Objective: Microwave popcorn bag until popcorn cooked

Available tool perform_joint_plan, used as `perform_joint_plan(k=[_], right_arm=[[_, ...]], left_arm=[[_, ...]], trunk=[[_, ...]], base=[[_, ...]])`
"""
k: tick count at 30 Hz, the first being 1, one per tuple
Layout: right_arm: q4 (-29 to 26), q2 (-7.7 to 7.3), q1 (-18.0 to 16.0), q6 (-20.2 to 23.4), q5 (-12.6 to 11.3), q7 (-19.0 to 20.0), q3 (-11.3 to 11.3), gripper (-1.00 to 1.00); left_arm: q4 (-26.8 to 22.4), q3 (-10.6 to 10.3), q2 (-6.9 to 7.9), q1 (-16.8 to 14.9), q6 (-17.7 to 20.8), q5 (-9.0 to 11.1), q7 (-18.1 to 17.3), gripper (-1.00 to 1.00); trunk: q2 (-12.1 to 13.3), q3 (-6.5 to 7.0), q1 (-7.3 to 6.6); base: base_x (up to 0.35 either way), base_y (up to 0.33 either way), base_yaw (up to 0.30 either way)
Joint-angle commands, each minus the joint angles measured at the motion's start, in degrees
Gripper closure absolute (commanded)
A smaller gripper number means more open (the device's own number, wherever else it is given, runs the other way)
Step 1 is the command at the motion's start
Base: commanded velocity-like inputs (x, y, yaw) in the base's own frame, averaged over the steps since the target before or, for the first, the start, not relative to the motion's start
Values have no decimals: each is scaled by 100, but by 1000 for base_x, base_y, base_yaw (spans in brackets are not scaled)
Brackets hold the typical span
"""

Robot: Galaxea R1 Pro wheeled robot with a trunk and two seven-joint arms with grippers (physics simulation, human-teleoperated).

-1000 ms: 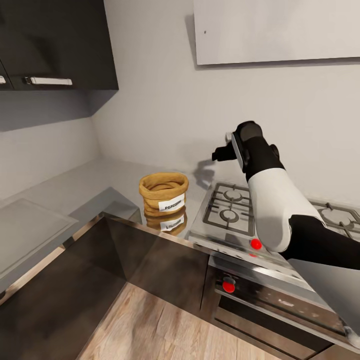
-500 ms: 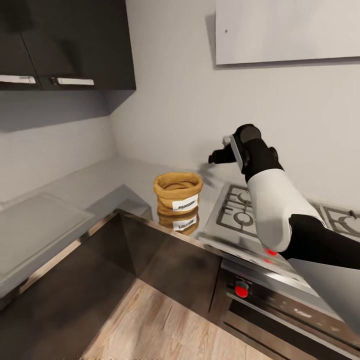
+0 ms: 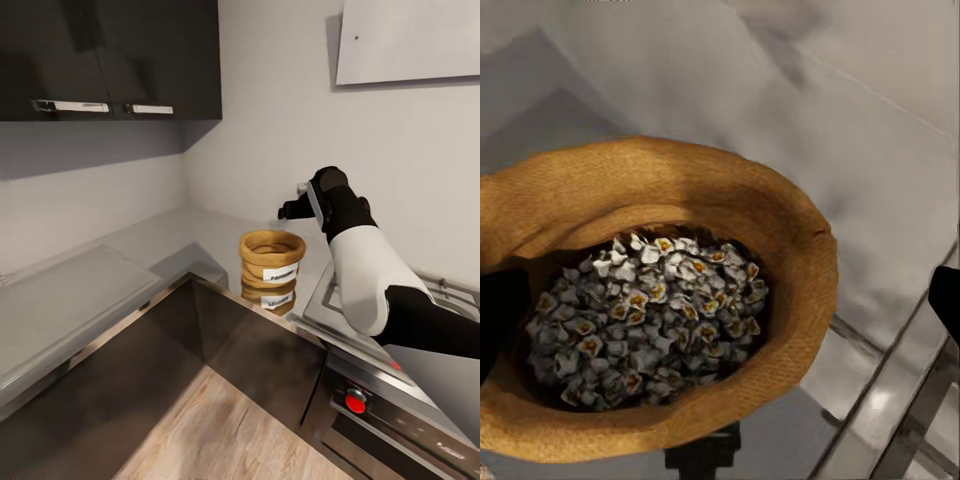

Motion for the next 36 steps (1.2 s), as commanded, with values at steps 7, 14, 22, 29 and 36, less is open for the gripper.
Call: perform_joint_plan(k=[7,14,22,29,36], right_arm=[[170,7,-4,16,64,50,-48,-100],[264,7,1,16,68,-158,-69,-100],[315,-368,34,16,61,-222,-73,-100],[461,-400,112,16,-26,-103,-87,-100],[565,-233,161,16,13,-151,-82,-100]], left_arm=[[-2,0,-2,-2,-15,20,15,-100],[-10,1,-1,-2,-50,28,17,-100],[-10,7,-1,-2,-63,36,21,-100],[-31,33,12,-4,-60,48,13,-100],[-27,41,8,-8,-67,38,54,-100]], trunk=[[-4,-6,0],[-4,-6,0],[-4,-6,0],[-4,-6,0],[-4,-6,0]], base=[[0,0,44],[0,0,1],[0,0,0],[0,0,0],[0,-17,0]])
